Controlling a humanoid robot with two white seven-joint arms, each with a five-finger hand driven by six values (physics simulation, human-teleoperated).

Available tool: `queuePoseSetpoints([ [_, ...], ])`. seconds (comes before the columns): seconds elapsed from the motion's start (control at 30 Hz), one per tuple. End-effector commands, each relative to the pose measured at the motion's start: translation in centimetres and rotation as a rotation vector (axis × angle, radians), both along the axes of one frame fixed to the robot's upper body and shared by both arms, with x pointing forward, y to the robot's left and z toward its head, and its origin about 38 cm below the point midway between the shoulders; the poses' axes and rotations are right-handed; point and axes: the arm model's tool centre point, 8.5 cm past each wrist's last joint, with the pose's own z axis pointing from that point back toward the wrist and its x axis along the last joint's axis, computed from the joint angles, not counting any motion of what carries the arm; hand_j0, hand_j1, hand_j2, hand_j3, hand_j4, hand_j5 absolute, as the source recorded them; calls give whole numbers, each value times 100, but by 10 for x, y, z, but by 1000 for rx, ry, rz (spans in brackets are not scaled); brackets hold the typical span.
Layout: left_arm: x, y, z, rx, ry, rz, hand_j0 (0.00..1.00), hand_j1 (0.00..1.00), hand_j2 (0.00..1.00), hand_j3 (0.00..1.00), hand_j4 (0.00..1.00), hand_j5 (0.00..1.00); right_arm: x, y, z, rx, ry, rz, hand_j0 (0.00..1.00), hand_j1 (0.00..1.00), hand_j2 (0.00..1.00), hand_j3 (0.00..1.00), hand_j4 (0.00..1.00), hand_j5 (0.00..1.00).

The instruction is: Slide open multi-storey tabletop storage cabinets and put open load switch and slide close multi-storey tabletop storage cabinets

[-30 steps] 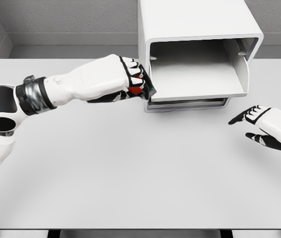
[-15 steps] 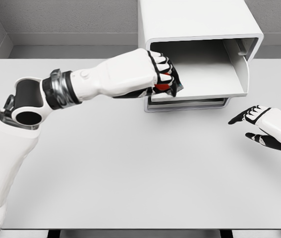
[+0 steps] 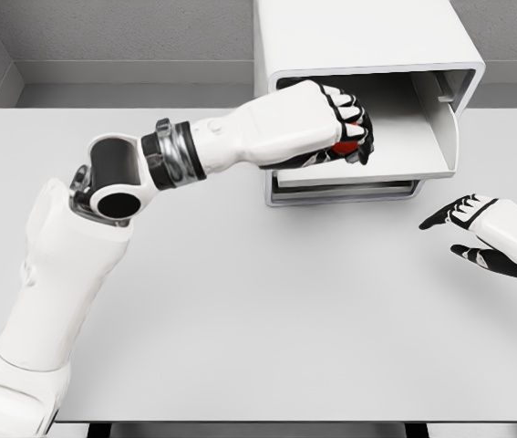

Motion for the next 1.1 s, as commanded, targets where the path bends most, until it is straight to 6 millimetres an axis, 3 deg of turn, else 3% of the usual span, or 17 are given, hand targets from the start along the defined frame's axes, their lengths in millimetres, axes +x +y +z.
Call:
queuePoseSetpoints([
  [0.0,3,-12,-4,2,11,6,46,46,46,46,46,46,0,0,1,7,0,-1,68,68,68,68,68,68],
  [0.17,13,-27,-10,34,18,35,46,46,46,46,46,46,0,0,1,7,-1,0,68,68,68,68,68,68],
  [0.37,29,-25,-15,85,26,74,46,46,46,46,46,46,0,0,0,7,2,-1,68,68,68,68,68,68],
  [1.07,37,-29,-30,178,17,114,46,46,46,46,46,46,0,0,1,8,1,0,69,69,69,69,69,69],
])
